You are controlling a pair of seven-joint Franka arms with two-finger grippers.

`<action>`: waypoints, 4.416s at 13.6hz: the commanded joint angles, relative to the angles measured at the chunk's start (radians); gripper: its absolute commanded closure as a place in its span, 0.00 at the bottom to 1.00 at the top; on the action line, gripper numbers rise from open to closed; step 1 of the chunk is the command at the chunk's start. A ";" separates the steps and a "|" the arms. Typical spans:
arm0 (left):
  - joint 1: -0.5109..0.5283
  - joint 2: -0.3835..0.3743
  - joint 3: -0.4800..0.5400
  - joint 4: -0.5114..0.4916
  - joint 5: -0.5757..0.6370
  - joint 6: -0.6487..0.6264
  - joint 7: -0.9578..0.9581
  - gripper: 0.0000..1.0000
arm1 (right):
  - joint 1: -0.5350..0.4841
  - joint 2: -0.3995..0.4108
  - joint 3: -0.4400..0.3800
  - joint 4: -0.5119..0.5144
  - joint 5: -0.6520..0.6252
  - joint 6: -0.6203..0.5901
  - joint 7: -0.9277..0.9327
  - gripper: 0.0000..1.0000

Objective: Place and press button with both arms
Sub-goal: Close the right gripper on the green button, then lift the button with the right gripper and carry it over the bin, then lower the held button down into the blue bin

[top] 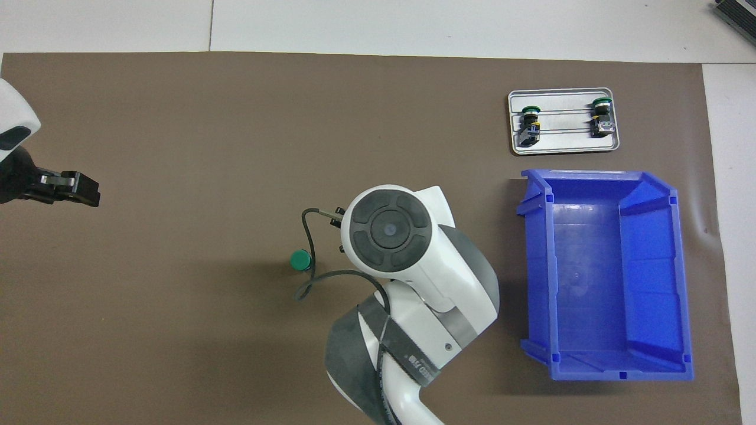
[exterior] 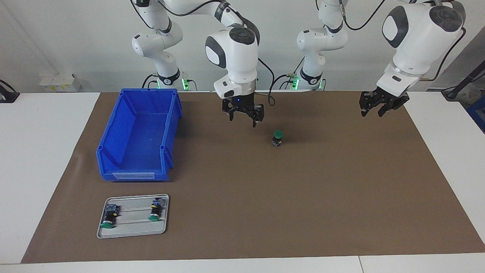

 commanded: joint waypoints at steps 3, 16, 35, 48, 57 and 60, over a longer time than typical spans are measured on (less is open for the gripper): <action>-0.015 0.004 0.007 0.112 0.018 -0.055 0.000 0.08 | 0.084 0.193 0.011 0.182 0.006 0.000 0.196 0.04; -0.027 -0.047 0.013 0.004 0.015 0.050 -0.058 0.03 | 0.151 0.361 0.011 0.239 -0.022 0.125 0.270 0.14; 0.000 -0.053 0.013 0.004 0.015 0.031 -0.070 0.00 | 0.126 0.306 0.007 0.184 -0.021 0.158 0.265 1.00; 0.000 -0.053 0.013 0.004 0.015 0.031 -0.070 0.00 | -0.246 -0.121 0.007 -0.052 -0.019 -0.103 -0.383 1.00; 0.000 -0.053 0.013 0.004 0.015 0.031 -0.070 0.00 | -0.552 -0.267 0.005 -0.271 -0.018 -0.067 -0.963 1.00; 0.000 -0.053 0.013 0.004 0.015 0.031 -0.070 0.00 | -0.647 -0.273 0.005 -0.345 -0.016 0.009 -1.134 1.00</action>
